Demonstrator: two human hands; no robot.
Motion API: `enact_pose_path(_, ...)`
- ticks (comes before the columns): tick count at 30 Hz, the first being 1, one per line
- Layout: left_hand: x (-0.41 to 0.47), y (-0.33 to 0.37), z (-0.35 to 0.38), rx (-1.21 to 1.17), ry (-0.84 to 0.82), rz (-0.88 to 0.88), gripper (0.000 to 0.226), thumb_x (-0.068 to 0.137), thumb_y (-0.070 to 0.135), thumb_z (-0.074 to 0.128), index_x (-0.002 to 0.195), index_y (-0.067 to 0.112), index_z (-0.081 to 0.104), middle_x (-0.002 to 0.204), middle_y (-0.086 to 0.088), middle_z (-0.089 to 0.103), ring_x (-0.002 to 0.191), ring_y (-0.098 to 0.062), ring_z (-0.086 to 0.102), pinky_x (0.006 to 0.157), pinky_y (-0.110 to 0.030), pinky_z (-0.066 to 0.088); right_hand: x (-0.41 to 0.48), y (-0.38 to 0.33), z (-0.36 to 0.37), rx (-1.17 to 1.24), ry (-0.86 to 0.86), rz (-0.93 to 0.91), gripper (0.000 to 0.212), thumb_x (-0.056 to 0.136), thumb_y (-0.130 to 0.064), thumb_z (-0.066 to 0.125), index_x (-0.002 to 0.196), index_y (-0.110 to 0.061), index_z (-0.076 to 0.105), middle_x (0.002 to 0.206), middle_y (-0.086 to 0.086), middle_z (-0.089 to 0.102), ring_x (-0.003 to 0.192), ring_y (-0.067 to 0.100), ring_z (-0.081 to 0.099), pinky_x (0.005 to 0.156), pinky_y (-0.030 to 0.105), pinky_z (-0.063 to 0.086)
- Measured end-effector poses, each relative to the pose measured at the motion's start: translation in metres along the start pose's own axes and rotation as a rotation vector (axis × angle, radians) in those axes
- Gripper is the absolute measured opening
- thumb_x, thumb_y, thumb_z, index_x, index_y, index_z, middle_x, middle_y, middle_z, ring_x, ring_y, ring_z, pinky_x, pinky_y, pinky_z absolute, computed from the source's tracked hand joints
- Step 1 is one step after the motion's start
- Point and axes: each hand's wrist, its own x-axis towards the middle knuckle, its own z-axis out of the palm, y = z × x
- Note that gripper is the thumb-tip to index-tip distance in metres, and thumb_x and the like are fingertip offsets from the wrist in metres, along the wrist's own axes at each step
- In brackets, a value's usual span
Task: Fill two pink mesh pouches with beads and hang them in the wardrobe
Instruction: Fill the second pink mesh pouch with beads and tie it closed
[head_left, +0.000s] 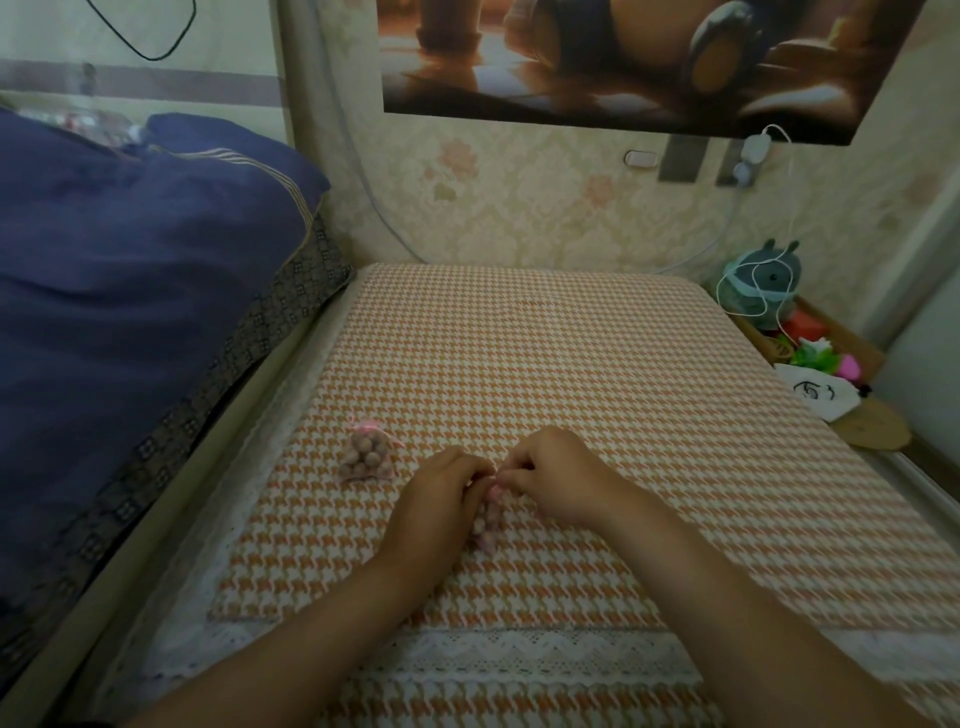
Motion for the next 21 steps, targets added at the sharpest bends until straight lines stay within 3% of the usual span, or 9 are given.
enact_pose_path(4,-0.003,0.006,-0.007,-0.073,-0.058,-0.122,0.036,0.094,0.042,0.057,0.127,0.029,0.054,0.099,0.013,0.068,0.079,0.005,0.061,0.072,-0.020,0.054,-0.004,0.003,0.000,0.176,-0.102,0.110,0.024,0.097,-0.022,0.062,0.081,-0.013,0.077,0.082,0.010,0.074,0.062,0.025,0.072,0.065,0.039,0.060)
enact_pose_path(6,-0.004,0.005,-0.009,-0.037,-0.117,-0.094,0.041,0.088,0.047,0.060,0.125,0.032,0.052,0.102,0.015,0.065,0.082,0.003,0.061,0.073,-0.022,0.055,-0.005,0.002,0.000,0.300,-0.114,0.165,0.025,0.098,-0.018,0.061,0.079,-0.011,0.075,0.076,0.008,0.070,0.057,0.023,0.072,0.062,0.041,0.062)
enact_pose_path(9,-0.004,0.005,-0.010,-0.004,-0.126,-0.042,0.029,0.086,0.043,0.062,0.111,0.029,0.062,0.092,0.014,0.064,0.078,-0.001,0.058,0.069,-0.020,0.051,-0.005,-0.003,-0.003,0.472,-0.102,0.212,0.027,0.098,-0.014,0.062,0.073,-0.011,0.071,0.060,0.002,0.064,0.043,0.008,0.060,0.052,0.031,0.058)
enact_pose_path(11,-0.003,0.005,-0.009,-0.019,-0.076,-0.051,0.029,0.086,0.040,0.066,0.112,0.028,0.061,0.094,0.017,0.063,0.080,0.001,0.057,0.069,-0.011,0.045,-0.005,-0.006,-0.005,0.534,-0.130,0.212,0.029,0.098,-0.015,0.061,0.071,-0.009,0.069,0.048,-0.001,0.059,0.042,0.010,0.057,0.059,0.033,0.058)
enact_pose_path(13,-0.001,0.003,-0.007,-0.086,-0.023,-0.114,0.039,0.083,0.037,0.073,0.118,0.030,0.057,0.099,0.019,0.061,0.084,0.004,0.057,0.070,-0.007,0.043,-0.005,-0.007,-0.006,0.596,-0.169,0.209,0.028,0.098,-0.016,0.061,0.072,-0.006,0.068,0.049,0.005,0.054,0.044,0.014,0.055,0.062,0.035,0.059)
enact_pose_path(17,-0.004,0.005,0.001,-0.118,0.022,-0.118,0.032,0.080,0.029,0.077,0.106,0.028,0.058,0.091,0.013,0.059,0.080,-0.001,0.056,0.067,-0.015,0.046,-0.003,-0.005,0.000,0.660,-0.177,0.248,0.030,0.098,-0.016,0.062,0.070,-0.006,0.068,0.047,0.002,0.054,0.045,0.015,0.055,0.063,0.040,0.062)
enact_pose_path(21,-0.006,0.007,0.002,-0.088,0.017,-0.031,0.015,0.088,0.029,0.068,0.101,0.025,0.061,0.090,0.011,0.060,0.081,-0.004,0.054,0.070,-0.025,0.047,-0.004,-0.004,0.001,0.695,-0.157,0.288,0.025,0.099,-0.013,0.060,0.078,-0.001,0.069,0.050,0.005,0.054,0.043,0.012,0.053,0.063,0.039,0.063)
